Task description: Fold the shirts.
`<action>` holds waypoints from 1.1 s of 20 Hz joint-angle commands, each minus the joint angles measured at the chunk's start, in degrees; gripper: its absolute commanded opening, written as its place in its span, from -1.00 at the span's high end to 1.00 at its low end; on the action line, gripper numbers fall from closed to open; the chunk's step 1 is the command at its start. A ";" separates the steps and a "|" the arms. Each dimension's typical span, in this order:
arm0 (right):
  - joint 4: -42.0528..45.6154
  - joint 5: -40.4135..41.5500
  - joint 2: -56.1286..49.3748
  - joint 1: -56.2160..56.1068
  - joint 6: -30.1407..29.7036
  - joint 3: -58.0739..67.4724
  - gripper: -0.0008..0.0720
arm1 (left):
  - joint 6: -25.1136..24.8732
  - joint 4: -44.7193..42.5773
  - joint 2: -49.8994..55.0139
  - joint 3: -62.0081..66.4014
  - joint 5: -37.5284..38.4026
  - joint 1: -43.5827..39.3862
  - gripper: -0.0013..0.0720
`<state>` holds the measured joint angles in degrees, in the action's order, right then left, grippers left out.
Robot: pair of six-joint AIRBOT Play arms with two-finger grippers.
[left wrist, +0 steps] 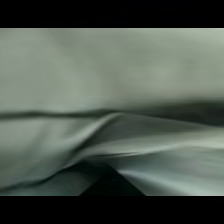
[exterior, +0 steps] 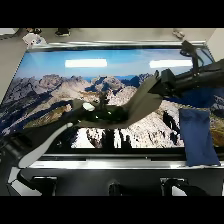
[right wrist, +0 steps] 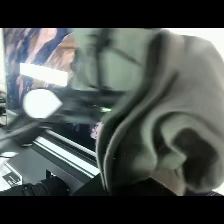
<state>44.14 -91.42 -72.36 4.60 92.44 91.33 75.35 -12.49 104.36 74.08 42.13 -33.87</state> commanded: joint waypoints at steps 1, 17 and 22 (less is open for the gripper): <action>0.59 -1.20 3.23 -0.61 2.14 0.00 0.87 | -8.68 14.47 2.99 -0.07 -1.79 -3.93 0.90; -14.34 38.66 -32.85 -35.12 1.64 0.00 0.86 | -2.67 -23.80 -49.96 -0.13 10.75 44.94 0.90; -20.85 45.46 -36.06 -35.87 1.20 0.02 -0.89 | -1.81 -23.82 -54.36 -0.22 13.20 44.74 0.90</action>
<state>26.79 -50.19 -106.43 -30.55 93.93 91.29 73.01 -35.79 52.99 73.89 53.12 9.82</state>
